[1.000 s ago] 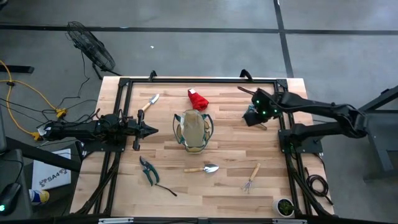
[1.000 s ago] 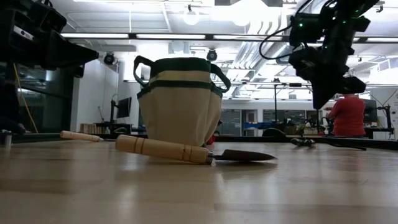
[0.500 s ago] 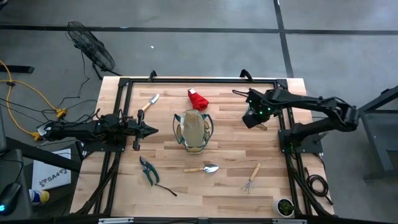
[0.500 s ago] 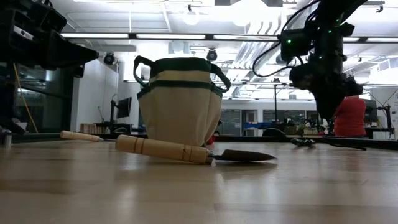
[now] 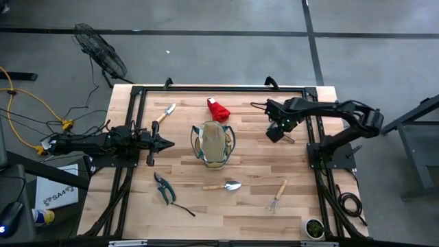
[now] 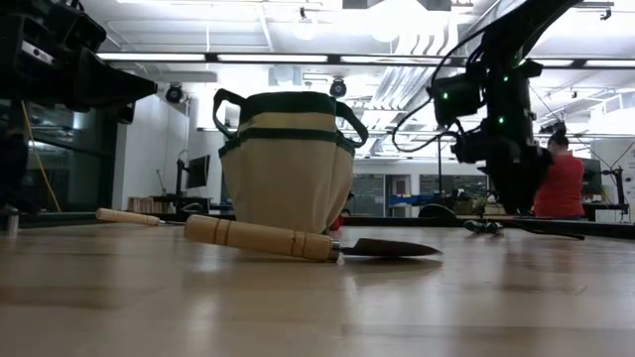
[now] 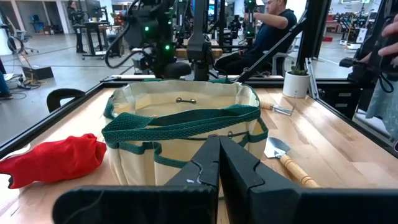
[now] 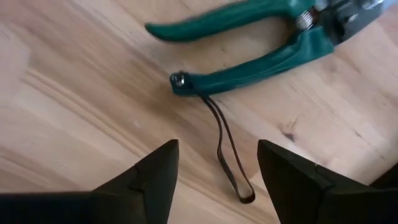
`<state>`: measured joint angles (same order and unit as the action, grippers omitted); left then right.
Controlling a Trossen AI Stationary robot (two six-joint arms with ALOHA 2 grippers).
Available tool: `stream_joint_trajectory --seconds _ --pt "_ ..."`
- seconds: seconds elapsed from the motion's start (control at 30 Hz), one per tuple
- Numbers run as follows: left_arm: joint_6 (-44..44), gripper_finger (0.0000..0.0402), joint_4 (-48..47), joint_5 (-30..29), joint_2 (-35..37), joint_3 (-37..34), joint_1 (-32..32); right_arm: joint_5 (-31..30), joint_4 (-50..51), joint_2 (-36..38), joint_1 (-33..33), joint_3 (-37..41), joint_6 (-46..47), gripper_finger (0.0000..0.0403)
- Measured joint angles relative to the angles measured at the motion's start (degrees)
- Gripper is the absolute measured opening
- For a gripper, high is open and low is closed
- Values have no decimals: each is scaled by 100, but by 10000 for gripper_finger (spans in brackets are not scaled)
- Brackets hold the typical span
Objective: Pick & Place Garden tools in Gardening bag
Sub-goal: Put the green shears into the brown gardening bag
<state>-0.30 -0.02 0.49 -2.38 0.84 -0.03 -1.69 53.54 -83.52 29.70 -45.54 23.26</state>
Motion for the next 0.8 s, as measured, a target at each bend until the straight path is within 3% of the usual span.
stream_joint_trajectory --seconds 0.43,0.8 --pt "2 1 -1 -2 -1 0 0 -127 11 -860 8 4 -87 207" --pt "0 1 1 0 -1 0 0 65 -63 -939 60 216 -59 207"
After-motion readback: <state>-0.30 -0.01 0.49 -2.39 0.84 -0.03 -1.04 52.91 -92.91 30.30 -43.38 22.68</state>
